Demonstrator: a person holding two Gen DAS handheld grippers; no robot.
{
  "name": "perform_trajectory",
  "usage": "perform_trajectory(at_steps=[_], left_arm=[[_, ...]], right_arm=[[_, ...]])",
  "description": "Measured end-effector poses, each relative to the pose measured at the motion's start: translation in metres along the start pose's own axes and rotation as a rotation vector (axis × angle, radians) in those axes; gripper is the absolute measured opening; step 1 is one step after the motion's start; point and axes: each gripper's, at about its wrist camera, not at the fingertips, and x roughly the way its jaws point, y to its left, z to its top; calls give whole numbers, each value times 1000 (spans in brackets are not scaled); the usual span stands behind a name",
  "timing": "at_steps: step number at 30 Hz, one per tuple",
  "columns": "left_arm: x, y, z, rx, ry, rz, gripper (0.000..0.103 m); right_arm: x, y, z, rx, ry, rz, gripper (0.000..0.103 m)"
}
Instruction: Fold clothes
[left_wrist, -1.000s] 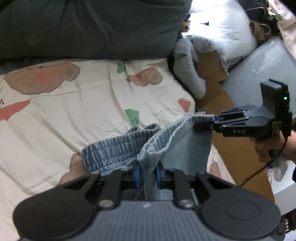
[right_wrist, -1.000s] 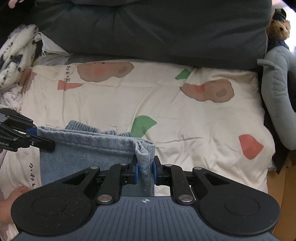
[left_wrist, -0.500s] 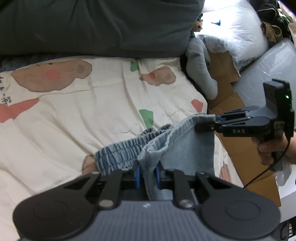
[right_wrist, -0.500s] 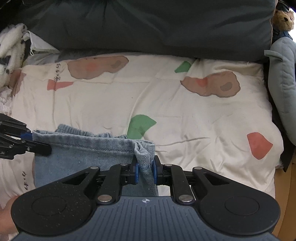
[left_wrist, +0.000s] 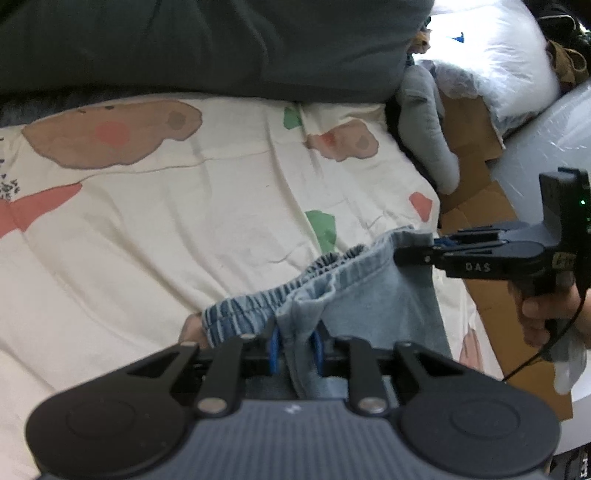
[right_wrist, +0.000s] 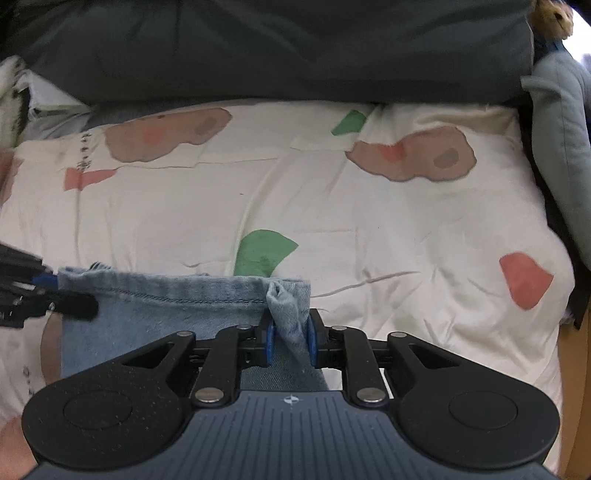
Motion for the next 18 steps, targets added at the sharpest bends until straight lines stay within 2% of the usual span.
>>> perform_trajectory(at_steps=[1, 2, 3, 4, 5, 10, 12, 14, 16, 18], left_arm=[[-4, -2, 0, 10, -7, 1, 27], [-8, -3, 0, 19, -17, 7, 30], [-13, -5, 0, 29, -26, 17, 37], [-17, -7, 0, 37, -37, 24, 40], [-21, -8, 1, 43, -49, 23, 40], [-42, -19, 11, 70, -115, -12, 39], [-46, -25, 14, 79, -128, -34, 39], [-45, -30, 16, 86, -123, -61, 34], [-39, -34, 15, 99, -105, -73, 28], [-33, -35, 12, 100, -88, -76, 23]], right_arm=[[0, 1, -1, 9, -4, -3, 20], [-3, 1, -2, 18, -15, -14, 31], [-6, 1, -3, 26, -26, -25, 36], [-12, 1, -5, 44, -39, -33, 43], [-17, 1, -8, 62, -53, -40, 47], [-46, 12, -28, 152, -156, -81, 47], [-48, 24, -34, 177, -198, -63, 46], [-49, 35, -41, 201, -240, -44, 45], [-50, 47, -47, 226, -281, -24, 40], [-43, 55, -50, 226, -291, -14, 31]])
